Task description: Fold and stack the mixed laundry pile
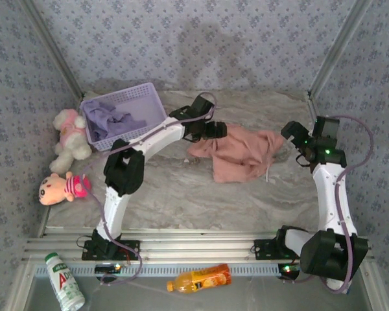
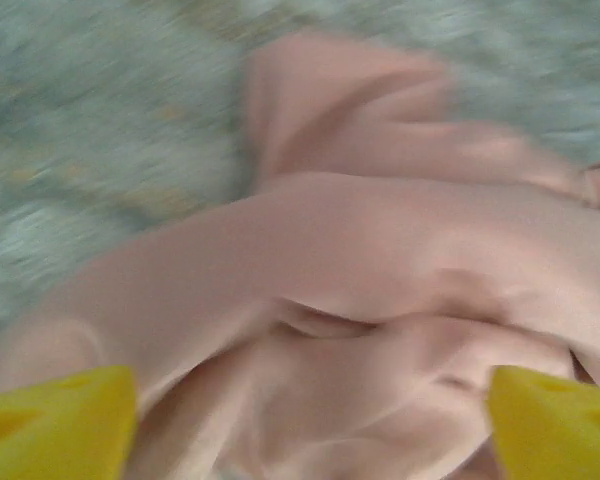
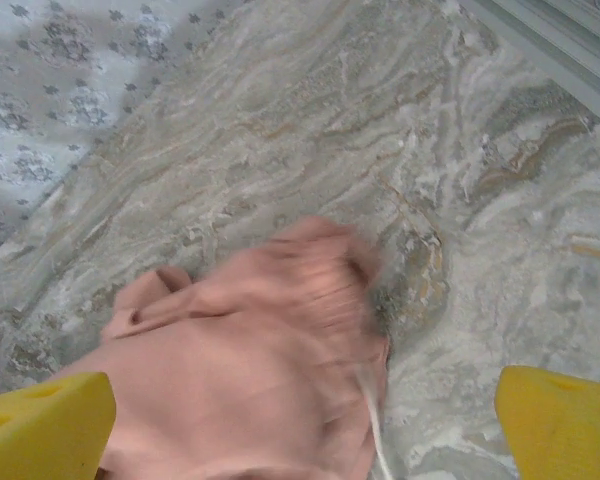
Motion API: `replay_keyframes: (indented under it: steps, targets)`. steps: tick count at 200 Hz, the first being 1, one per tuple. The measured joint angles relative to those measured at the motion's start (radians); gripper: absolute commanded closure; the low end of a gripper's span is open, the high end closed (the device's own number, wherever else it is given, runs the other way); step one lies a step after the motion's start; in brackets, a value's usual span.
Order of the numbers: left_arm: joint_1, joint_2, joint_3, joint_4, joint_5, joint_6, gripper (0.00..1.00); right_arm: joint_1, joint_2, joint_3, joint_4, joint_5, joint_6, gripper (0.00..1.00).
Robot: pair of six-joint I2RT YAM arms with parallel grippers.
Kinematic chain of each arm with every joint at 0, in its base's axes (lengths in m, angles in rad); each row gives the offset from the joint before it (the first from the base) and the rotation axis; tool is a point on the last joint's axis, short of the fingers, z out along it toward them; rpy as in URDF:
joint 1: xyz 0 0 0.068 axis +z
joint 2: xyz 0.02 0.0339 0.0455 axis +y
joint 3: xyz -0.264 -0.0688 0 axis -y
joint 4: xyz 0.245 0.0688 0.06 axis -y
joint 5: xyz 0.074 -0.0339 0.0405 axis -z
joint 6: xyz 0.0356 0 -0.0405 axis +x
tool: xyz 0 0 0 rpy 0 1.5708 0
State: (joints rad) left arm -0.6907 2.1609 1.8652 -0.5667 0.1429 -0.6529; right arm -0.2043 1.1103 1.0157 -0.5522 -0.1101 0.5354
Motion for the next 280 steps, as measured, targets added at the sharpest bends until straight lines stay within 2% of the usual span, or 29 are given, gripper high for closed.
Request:
replay_keyframes:
  steps: [29, 54, 80, 102, 114, 123, 132, 135, 141, 149, 156, 168, 175, 193, 201, 209, 213, 217, 226, 243, 265, 274, 280]
  targets:
    - [0.025, -0.093, -0.152, -0.008, -0.032, 0.042, 0.02, 0.053, 0.014, -0.037, -0.015, 0.002, -0.005, 0.03]
    - [0.006, -0.219, -0.249, -0.002, 0.034, 0.121, 0.06, 0.101, 0.083, -0.053, -0.006, -0.006, -0.011, 0.07]
    - [-0.080, -0.254, -0.269, 0.016, 0.109, 0.211, 0.08, 0.121, 0.191, -0.055, 0.014, -0.006, -0.019, 0.11]
    - [-0.171, -0.224, -0.303, 0.025, 0.138, 0.265, 0.08, 0.121, 0.253, -0.091, 0.045, -0.018, -0.019, 0.18]
    - [-0.208, -0.195, -0.332, 0.031, 0.151, 0.275, 0.09, 0.121, 0.274, -0.121, 0.070, -0.037, -0.023, 0.28]
    - [-0.221, -0.170, -0.346, 0.029, 0.157, 0.278, 0.10, 0.121, 0.291, -0.135, 0.085, -0.057, -0.026, 0.39]
    - [-0.222, -0.140, -0.348, 0.028, 0.157, 0.279, 0.15, 0.121, 0.308, -0.143, 0.103, -0.075, -0.035, 0.53]
    - [-0.220, -0.130, -0.348, 0.029, 0.156, 0.282, 0.19, 0.121, 0.314, -0.145, 0.111, -0.082, -0.025, 0.57]
    - [-0.216, -0.113, -0.347, 0.029, 0.156, 0.286, 0.30, 0.121, 0.322, -0.148, 0.123, -0.096, -0.027, 0.71]
    - [-0.210, -0.090, -0.340, 0.023, 0.157, 0.291, 0.48, 0.119, 0.330, -0.150, 0.137, -0.113, -0.029, 0.90]
    - [-0.205, -0.068, -0.323, 0.013, 0.156, 0.293, 0.64, 0.114, 0.335, -0.150, 0.150, -0.128, -0.030, 1.00]
    - [-0.197, -0.041, -0.286, 0.001, 0.149, 0.296, 0.84, 0.101, 0.338, -0.150, 0.167, -0.153, -0.029, 1.00]
    - [-0.195, -0.034, -0.267, -0.003, 0.140, 0.298, 0.91, 0.091, 0.337, -0.150, 0.172, -0.164, -0.034, 1.00]
    - [-0.191, -0.037, -0.226, -0.009, 0.107, 0.305, 0.96, 0.069, 0.335, -0.146, 0.178, -0.177, -0.040, 0.99]
    - [-0.187, -0.045, -0.222, -0.005, 0.096, 0.306, 0.97, 0.064, 0.329, -0.146, 0.177, -0.177, -0.048, 0.84]
    - [-0.184, -0.057, -0.223, -0.007, 0.088, 0.304, 0.97, 0.064, 0.319, -0.145, 0.174, -0.180, -0.056, 0.54]
    - [-0.181, -0.064, -0.223, -0.008, 0.083, 0.304, 0.97, 0.067, 0.311, -0.145, 0.174, -0.183, -0.057, 0.43]
    - [-0.178, -0.071, -0.224, -0.008, 0.081, 0.304, 0.97, 0.070, 0.304, -0.144, 0.172, -0.186, -0.065, 0.37]
    - [-0.168, -0.085, -0.224, -0.009, 0.077, 0.303, 0.97, 0.085, 0.290, -0.142, 0.168, -0.193, -0.072, 0.29]
    - [-0.151, -0.105, -0.224, -0.009, 0.073, 0.303, 0.97, 0.145, 0.274, -0.140, 0.167, -0.188, -0.092, 0.22]
    - [-0.135, -0.108, -0.230, -0.009, 0.070, 0.292, 0.98, 0.257, 0.288, -0.140, 0.169, -0.147, -0.104, 0.22]
    - [-0.135, -0.108, -0.239, -0.009, 0.070, 0.285, 0.98, 0.295, 0.311, -0.135, 0.170, -0.133, -0.107, 0.24]
    - [-0.135, -0.108, -0.246, -0.009, 0.071, 0.281, 0.98, 0.310, 0.330, -0.130, 0.171, -0.121, -0.109, 0.32]
